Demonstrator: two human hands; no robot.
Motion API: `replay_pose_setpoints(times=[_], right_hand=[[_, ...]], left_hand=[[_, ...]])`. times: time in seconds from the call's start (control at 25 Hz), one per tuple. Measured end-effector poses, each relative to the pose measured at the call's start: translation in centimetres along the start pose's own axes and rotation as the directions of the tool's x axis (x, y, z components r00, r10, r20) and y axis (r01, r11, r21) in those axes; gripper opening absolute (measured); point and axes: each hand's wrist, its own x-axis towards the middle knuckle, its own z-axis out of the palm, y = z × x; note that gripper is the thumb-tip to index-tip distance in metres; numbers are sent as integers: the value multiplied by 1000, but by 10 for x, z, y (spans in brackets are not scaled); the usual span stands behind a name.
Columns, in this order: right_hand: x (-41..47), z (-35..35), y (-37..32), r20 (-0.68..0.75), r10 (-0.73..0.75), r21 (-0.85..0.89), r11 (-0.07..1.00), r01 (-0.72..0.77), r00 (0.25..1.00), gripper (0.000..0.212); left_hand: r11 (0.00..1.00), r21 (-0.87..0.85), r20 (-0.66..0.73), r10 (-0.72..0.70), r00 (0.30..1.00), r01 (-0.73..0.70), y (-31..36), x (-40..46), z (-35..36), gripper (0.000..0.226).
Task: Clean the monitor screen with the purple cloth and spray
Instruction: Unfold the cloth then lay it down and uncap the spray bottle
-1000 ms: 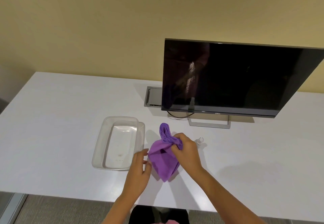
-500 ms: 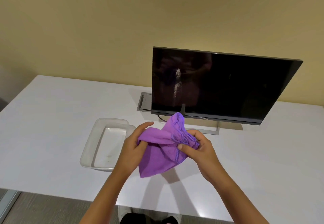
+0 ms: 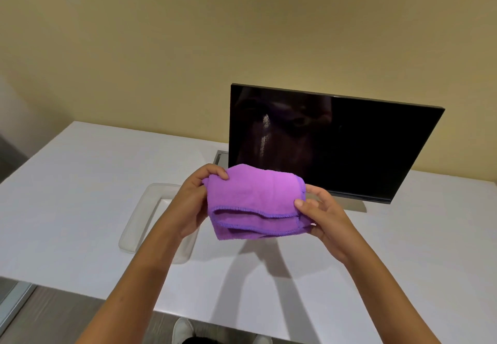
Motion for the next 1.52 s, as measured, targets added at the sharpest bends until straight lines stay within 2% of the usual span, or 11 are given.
replay_pose_setpoints(times=[0.16, 0.28, 0.4, 0.52, 0.68, 0.8, 0.92, 1.04, 1.12, 1.32, 1.52], right_hand=[[3, -7, -3, -96, -31, -255, 967, 5, 995, 33], [-3, 8, -19, -207, -337, -498, 844, 198, 918, 44], [-17, 39, -44, 2, -554, -511, 715, 477, 833, 62], [-17, 68, -50, 148, -529, -555, 655, 513, 836, 79], [2, 72, -47, -124, -612, -513, 714, 478, 781, 48], [25, 60, -55, -149, -543, -466, 776, 426, 826, 18], [47, 63, -58, 50, -314, -260, 913, 316, 948, 10], [58, 73, -54, 218, -180, -167, 962, 218, 959, 10], [64, 87, -49, 269, -143, -161, 968, 191, 952, 12], [77, 117, -20, 293, -70, -283, 946, 157, 953, 13], [88, 117, 18, 322, 66, -634, 756, 163, 944, 15]], left_hand=[[977, 182, 116, 94, 989, -114, 27, 12, 18, 52], [914, 342, 156, 173, 972, -218, 47, 20, 37, 43], [784, 534, 120, 301, 946, -317, 57, 27, 55, 33], [672, 664, 67, 384, 921, -329, 62, 30, 63, 21], [600, 767, 56, 289, 956, -226, 66, 27, 49, 9], [621, 777, 64, 76, 995, -98, 69, 16, 20, 10], [687, 723, 93, -198, 976, 71, 64, 4, -12, 27], [728, 676, 223, -351, 909, 115, 51, -4, -26, 26], [807, 578, 282, -335, 899, 119, 37, -9, -32, 30], [876, 457, 101, -221, 970, 152, -2, -27, -51, 35], [872, 438, -3, -243, 970, 220, -43, -33, -51, 34]])
